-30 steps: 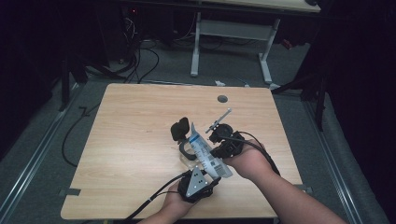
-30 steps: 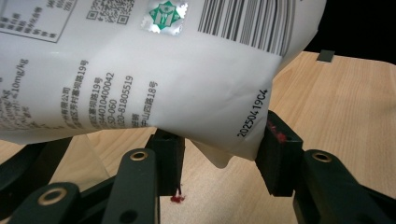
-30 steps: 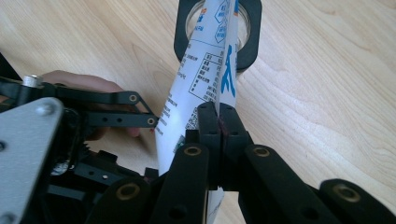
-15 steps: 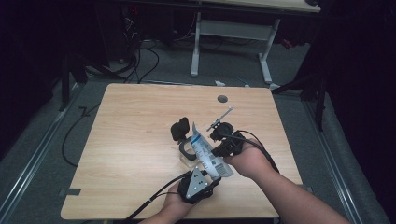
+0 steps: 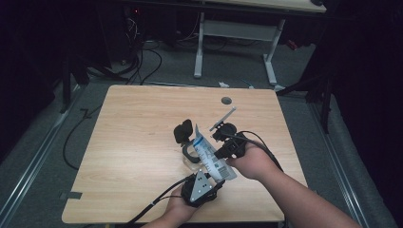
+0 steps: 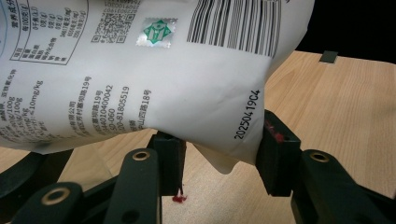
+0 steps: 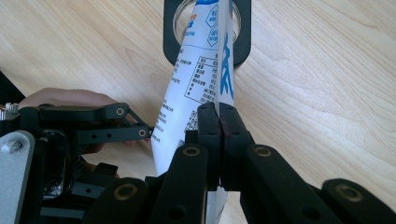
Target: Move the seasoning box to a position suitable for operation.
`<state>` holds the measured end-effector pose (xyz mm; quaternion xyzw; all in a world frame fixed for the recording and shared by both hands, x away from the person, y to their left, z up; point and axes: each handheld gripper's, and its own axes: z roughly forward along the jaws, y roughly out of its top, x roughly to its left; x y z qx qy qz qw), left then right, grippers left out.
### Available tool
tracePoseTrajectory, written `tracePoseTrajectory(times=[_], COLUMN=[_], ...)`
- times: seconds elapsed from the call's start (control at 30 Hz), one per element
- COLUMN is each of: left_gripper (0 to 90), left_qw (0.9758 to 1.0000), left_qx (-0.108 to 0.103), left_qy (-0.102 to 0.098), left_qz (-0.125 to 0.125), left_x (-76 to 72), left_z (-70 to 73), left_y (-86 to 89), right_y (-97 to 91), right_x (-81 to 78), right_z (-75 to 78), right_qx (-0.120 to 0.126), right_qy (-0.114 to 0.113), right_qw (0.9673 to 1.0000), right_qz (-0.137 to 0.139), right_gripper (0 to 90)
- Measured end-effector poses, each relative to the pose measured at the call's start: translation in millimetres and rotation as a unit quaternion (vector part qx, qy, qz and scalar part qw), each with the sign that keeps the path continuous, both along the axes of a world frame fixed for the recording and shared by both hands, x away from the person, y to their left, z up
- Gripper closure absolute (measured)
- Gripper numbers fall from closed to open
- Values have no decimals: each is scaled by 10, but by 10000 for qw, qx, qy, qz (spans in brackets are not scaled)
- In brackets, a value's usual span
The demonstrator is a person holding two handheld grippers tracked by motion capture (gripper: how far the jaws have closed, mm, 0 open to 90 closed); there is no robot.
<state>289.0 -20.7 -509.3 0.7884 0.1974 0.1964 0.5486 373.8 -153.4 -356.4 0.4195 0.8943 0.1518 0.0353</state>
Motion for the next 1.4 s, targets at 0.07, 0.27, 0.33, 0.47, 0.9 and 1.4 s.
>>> tracePoseTrajectory(times=[0.07,0.27,0.33,0.47,0.9,1.4], left_gripper=[578,578,577,577,554,543], left_qw=[10000,9999,9998,9998,9996,9996], left_qx=[-11,-121,-147,-163,-213,-250], left_qy=[10,78,83,73,137,124], left_qz=[20,41,43,26,-77,-106], left_x=[0,11,13,19,5,30], left_z=[2,31,40,51,75,103], left_y=[3,19,20,21,13,21], right_y=[1,6,4,9,40,66], right_x=[6,6,11,11,51,65], right_z=[-2,21,30,50,65,100], right_qx=[5,80,122,95,-77,-112], right_qy=[-32,-127,-142,-169,-25,-121], right_qw=[10000,9999,9998,9997,9993,9985], right_qz=[40,53,93,134,375,514], right_gripper=[892,893,893,894,899,899])
